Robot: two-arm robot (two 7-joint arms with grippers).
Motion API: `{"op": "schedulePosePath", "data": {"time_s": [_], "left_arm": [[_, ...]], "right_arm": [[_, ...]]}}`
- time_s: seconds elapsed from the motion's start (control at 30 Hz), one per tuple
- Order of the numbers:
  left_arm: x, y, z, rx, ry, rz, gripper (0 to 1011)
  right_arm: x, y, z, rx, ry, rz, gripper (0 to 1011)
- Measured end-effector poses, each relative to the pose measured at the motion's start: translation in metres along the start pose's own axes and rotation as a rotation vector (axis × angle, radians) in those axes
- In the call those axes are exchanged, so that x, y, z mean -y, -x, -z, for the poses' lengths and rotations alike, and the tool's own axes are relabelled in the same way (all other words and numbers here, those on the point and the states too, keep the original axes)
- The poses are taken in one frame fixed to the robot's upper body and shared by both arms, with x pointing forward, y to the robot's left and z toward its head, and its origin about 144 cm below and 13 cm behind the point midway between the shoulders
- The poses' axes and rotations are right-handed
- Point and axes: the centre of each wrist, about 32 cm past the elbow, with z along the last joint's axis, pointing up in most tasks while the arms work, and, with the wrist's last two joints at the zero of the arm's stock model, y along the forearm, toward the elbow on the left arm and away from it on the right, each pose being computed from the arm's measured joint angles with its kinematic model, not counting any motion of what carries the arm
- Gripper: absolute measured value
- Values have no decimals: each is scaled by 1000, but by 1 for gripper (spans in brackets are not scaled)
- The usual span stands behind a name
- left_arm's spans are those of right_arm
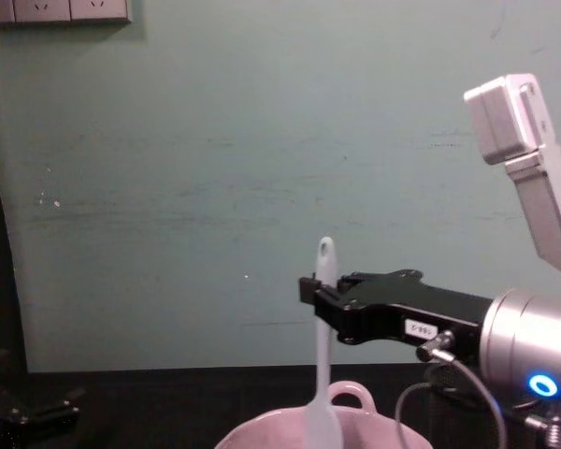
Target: Use the one hand to pick up the spoon and stir the clear water in the bowl.
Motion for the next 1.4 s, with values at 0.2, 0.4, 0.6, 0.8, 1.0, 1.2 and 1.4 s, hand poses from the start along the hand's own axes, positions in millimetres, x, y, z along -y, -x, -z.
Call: {"op": "schedulePosePath", "data": {"time_s": [0.2, 0.4, 0.6, 0.8, 1.0, 1.2, 1.4], "left_arm": [[0, 0, 0, 0, 0, 0, 1011], [0, 0, 0, 0, 0, 0, 1011], [0, 0, 0, 0, 0, 0, 1011], [0, 0, 0, 0, 0, 0, 1011], [0, 0, 0, 0, 0, 0, 1011], [0, 0, 0, 0, 0, 0, 1011], [0, 0, 0, 0, 0, 0, 1011]], "right_arm": [[10, -11, -4, 42, 15, 26, 129], [30, -13, -9, 35, 33, -12, 127], [42, 1, -15, -2, 28, -77, 129], [35, 16, -14, -32, 23, -113, 127], [16, 19, -10, -42, 7, -97, 127], [-5, 10, -3, -13, -11, -37, 129], [-7, -6, -1, 32, -12, 33, 127]]}}
